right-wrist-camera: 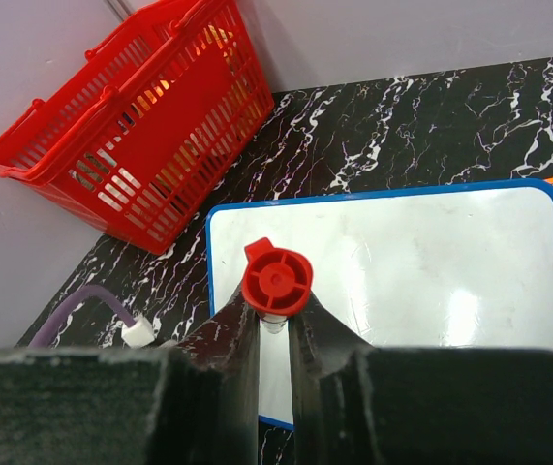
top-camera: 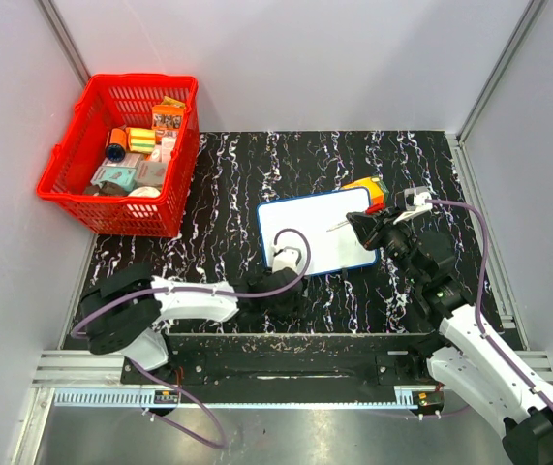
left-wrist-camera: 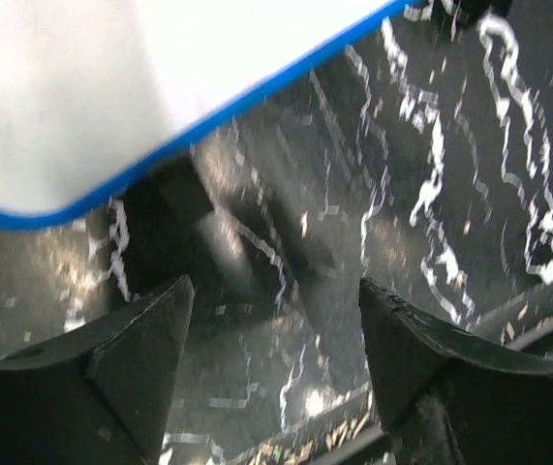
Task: Write a sentence on the whiteboard
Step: Move the whiteboard stand to the center of the board.
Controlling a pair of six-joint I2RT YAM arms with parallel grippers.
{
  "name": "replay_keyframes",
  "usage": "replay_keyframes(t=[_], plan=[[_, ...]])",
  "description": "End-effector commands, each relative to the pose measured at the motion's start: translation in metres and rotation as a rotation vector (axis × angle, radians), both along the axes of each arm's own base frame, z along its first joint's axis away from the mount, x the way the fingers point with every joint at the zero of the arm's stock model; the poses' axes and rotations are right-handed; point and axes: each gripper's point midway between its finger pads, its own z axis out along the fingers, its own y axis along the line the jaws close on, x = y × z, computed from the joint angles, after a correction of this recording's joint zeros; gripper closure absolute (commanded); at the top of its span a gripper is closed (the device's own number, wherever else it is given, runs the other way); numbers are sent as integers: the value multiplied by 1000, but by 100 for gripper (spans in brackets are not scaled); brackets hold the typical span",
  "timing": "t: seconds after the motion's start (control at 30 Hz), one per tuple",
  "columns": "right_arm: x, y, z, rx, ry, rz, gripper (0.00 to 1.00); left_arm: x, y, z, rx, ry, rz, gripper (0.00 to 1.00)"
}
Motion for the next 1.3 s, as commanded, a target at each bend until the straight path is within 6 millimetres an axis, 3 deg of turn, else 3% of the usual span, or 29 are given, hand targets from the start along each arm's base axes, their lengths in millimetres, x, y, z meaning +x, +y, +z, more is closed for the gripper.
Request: replay_keyframes(t=[0.0,0.17,0.27,0.5,0.57,0.63,0.67,0.77,0.9,1.03,1.27], plan=[[-1,3,14,16,-48,14,100,-29,22,4,28,67,-65,25],[1,5,12,14,-44,19,100,-27,31,37,-30,31,-129,22],[4,4,11,15,-34,9,100,-10,41,58,-95,5,-114,21],[12,-1,6,1,0,-37,100,62,100,89,-263,-47,-6,19],[17,0,5,-13,16,-45,100,80,111,103,-361,-75,-9,18],[20,3,4,-32,18,-37,100,87,114,103,-419,-59,-35,18],[20,4,8,-30,10,-32,100,90,111,114,-487,-80,-92,18],[25,5,15,-30,-4,-36,100,94,107,119,-550,-94,-176,19],[33,13,18,-44,0,-45,100,107,113,117,-609,-90,-146,18],[38,32,14,-94,-19,-50,100,119,118,115,-688,-136,-143,18],[41,61,30,-175,-123,-93,100,126,108,113,-734,-198,-273,22]])
